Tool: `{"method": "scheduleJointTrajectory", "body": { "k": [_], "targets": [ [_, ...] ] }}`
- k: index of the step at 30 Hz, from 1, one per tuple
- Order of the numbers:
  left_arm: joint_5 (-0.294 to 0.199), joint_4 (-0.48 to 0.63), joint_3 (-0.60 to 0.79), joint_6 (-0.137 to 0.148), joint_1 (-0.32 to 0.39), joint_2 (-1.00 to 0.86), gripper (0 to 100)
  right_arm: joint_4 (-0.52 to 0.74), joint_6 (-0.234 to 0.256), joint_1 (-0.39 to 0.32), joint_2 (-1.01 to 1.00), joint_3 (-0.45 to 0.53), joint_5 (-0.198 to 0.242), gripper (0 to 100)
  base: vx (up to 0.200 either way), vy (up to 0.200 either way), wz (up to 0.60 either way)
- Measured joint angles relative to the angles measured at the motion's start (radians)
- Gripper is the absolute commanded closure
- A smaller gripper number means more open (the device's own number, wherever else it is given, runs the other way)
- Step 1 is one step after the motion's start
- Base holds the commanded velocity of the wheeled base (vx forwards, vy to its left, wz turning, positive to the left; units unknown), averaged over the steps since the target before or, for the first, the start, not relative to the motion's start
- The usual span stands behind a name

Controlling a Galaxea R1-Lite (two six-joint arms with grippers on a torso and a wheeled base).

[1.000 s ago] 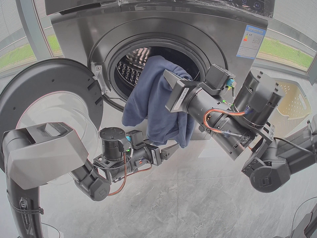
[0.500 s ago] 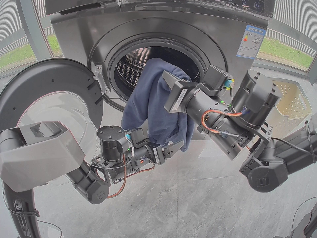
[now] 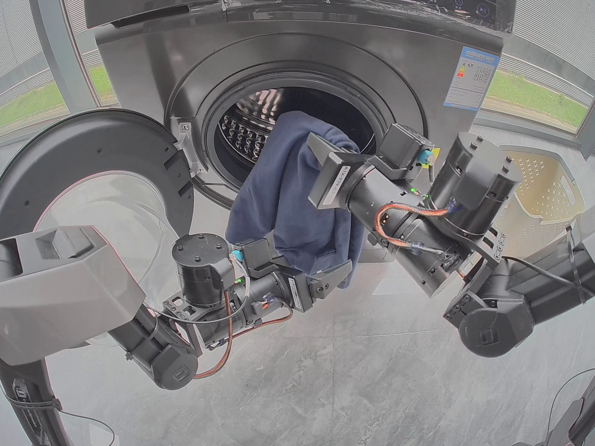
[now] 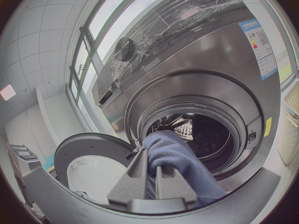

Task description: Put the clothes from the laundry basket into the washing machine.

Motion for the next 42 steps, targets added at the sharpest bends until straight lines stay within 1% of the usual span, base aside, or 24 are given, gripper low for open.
{"method": "scheduleJointTrajectory", "body": {
  "k": [2,7,15,18,26,27,30,42],
  "targets": [
    [0.010,-0.016,-0.002,0.001,0.005,0.011,0,-0.007,-0.001,0.002,0.002,0.000,-0.011,100,0.000,0.000,0.00],
    [0.041,-0.056,-0.005,0.002,0.020,0.050,0,-0.011,-0.002,0.011,0.004,0.002,-0.020,100,0.000,0.000,0.00],
    [0.060,-0.082,-0.014,0.004,0.046,0.090,0,-0.011,-0.003,0.016,0.005,0.002,-0.021,100,0.000,0.000,0.00],
    [0.075,-0.090,-0.027,0.004,0.059,0.095,0,-0.011,-0.003,0.016,0.005,0.002,-0.022,100,0.000,0.000,0.00],
    [0.099,-0.101,-0.050,0.004,0.059,0.098,0,-0.011,-0.003,0.017,0.005,0.002,-0.022,100,0.000,0.000,0.00],
    [0.106,-0.109,-0.053,0.004,0.058,0.099,100,-0.011,-0.003,0.017,0.005,0.003,-0.022,100,0.000,0.000,0.00],
    [0.113,-0.122,-0.057,0.004,0.057,0.100,100,-0.011,-0.003,0.016,0.005,0.006,-0.022,100,0.000,0.000,0.00],
    [0.119,-0.142,-0.045,0.006,0.048,0.093,100,-0.017,-0.001,0.015,0.007,0.007,-0.022,100,0.000,0.000,0.00]
  ]
}}
